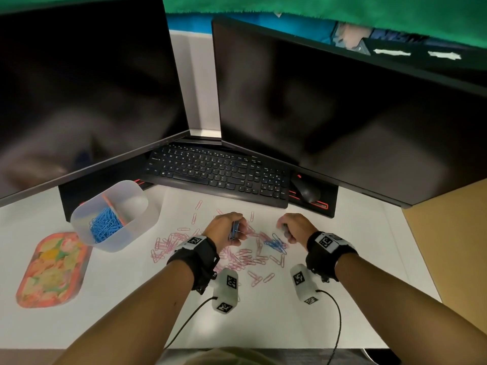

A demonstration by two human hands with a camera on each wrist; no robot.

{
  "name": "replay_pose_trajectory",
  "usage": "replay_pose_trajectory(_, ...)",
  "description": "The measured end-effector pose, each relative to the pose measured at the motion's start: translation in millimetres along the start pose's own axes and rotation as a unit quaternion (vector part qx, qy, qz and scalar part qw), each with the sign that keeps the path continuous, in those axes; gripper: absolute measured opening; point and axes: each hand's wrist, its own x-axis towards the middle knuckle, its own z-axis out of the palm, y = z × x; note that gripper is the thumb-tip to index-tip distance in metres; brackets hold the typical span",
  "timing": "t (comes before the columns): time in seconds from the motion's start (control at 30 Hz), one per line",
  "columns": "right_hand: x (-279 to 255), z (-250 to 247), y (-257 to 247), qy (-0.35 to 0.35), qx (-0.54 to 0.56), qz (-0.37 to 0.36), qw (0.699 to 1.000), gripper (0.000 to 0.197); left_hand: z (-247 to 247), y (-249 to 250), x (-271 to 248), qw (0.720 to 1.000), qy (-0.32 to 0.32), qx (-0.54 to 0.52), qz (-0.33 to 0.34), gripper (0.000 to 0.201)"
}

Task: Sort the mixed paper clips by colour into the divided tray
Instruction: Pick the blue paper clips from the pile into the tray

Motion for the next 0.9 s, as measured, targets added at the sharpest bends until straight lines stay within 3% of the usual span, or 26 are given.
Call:
replay_pose_trajectory(0.07,-6.9,2.5,-2.9,-0.021,0.141,0.037,0.989,0.026,0.0,0.6,0.9,1.000,0.013,-0.012,-0.009,0.030)
replay_pose_trajectory(0.1,-11.5,6.8,-7.8,-0.030,0.159,0.036,0.986,0.026,0.0,0.4,0.5,1.000,0.019,-0.020,-0.013,0.029)
replay_pose_trajectory(0.23,-30.4,40.4,-42.3,-0.056,0.039,-0.059,0.996,0.018,1.0,-2.3,-5.9,0.996,0.021,-0.079,-0.024,0.033)
replay_pose_trajectory(0.37,-43.6,71.6,-77.5,-0.060,-0.136,-0.158,0.976,0.031,-7.5,-4.7,-11.2,0.981,0.028,-0.192,-0.018,0.037)
replay_pose_trajectory(0.5,-54.4,81.4,-100.6,-0.083,-0.126,-0.170,0.974,0.037,-24.5,3.5,-21.3,0.959,0.043,-0.280,-0.019,0.038)
replay_pose_trajectory(0.67,-51.0,70.7,-115.9,-0.052,0.021,-0.167,0.984,0.020,-80.6,28.5,-52.4,0.927,0.083,-0.364,0.017,0.033)
replay_pose_trajectory(0.8,-38.7,58.2,-96.5,-0.043,0.013,-0.147,0.988,0.019,-147.8,46.4,-80.4,0.912,0.164,-0.360,0.108,0.029)
replay_pose_trajectory(0.9,-31.9,47.5,-69.5,-0.035,-0.021,-0.106,0.994,0.022,-187.6,54.3,-90.1,0.904,0.241,-0.332,0.118,0.020)
